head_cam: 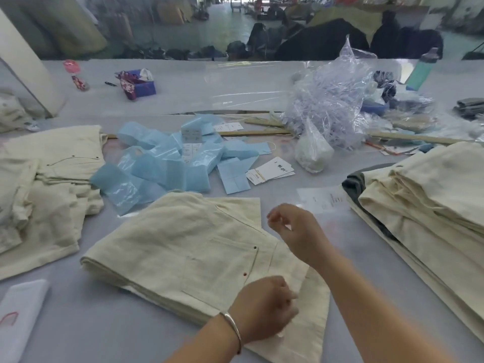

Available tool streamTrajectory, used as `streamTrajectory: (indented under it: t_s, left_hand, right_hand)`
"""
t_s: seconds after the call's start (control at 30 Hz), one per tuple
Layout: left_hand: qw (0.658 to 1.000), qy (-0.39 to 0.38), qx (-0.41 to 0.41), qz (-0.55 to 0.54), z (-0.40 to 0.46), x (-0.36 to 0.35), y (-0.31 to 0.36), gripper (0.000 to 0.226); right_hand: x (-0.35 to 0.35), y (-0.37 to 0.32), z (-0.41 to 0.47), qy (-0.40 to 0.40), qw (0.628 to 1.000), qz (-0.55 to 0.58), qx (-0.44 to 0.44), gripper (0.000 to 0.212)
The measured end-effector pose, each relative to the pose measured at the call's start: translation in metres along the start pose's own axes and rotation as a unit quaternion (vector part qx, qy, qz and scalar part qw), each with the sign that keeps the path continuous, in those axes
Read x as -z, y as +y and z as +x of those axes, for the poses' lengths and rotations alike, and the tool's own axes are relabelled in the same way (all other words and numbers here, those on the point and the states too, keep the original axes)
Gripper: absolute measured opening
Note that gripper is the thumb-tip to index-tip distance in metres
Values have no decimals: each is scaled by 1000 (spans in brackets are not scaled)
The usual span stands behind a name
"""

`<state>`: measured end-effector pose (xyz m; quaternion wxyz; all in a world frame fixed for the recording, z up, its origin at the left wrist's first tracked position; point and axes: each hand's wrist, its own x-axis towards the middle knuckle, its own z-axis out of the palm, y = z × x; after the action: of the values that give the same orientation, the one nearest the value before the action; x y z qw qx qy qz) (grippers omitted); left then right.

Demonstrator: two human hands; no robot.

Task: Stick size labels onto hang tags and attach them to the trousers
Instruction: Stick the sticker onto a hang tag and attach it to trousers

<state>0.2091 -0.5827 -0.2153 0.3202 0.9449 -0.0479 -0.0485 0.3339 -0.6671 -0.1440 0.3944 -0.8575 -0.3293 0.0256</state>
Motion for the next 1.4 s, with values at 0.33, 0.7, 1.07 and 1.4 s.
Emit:
streamTrajectory:
  t_s: [0.33, 0.7, 1.07, 1.4]
  left_hand:
    - [967, 88, 169, -167, -2, -1, -26, 35]
    - [985, 49, 168, -1, -29, -4, -12, 11]
    - [912, 232, 259, -218, -59, -20, 5, 22]
    - [836, 303, 345, -300, -71, -53, 13, 21]
  right_hand:
    - [-28, 72, -44, -230, 970, -67, -26, 5]
    - [-42, 64, -79, -293, 954, -9, 67, 6]
    - [-38, 45, -69, -370, 913, 167, -38, 9]
    - [-52, 46, -74, -389, 898, 153, -139, 22]
